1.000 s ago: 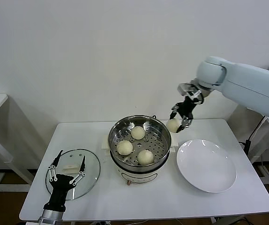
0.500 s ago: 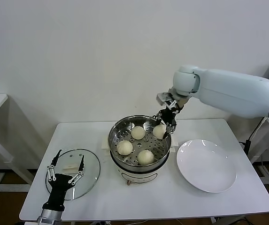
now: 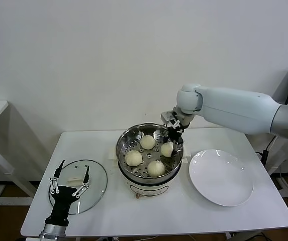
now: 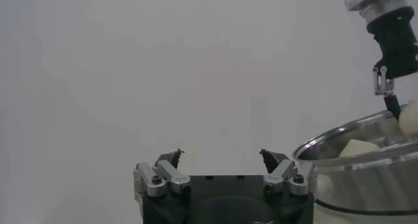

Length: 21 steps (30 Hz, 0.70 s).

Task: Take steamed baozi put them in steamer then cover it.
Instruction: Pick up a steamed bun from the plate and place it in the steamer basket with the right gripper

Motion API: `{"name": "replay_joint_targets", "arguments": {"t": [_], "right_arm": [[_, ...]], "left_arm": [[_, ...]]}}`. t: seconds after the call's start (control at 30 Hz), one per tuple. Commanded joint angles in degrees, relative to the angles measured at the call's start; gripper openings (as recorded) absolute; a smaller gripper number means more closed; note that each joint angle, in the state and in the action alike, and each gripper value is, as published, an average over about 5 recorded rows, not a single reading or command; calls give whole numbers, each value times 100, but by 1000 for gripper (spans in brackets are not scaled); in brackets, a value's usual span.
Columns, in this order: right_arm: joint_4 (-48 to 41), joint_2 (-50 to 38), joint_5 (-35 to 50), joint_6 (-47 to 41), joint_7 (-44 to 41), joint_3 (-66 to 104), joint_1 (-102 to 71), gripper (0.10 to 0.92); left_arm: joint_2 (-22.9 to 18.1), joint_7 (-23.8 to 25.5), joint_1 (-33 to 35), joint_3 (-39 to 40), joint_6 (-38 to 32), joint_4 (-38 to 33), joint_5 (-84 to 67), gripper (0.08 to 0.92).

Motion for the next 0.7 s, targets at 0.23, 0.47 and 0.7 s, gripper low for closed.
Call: {"name": "replay_joint_targets", "arguments": {"t": [0.23, 0.47, 0.7], "right_arm": [[-132, 57, -300, 21, 23, 34, -221, 685], [-82, 22, -236, 23, 114, 161, -221, 797], [295, -349, 13, 111, 208, 799, -223, 822]], "left_arm": [[4, -10, 14, -7, -33, 15, -2, 823], [-2, -24, 7, -18, 10, -12, 14, 823], [11, -63, -11, -59, 32, 12, 176, 823]]}}
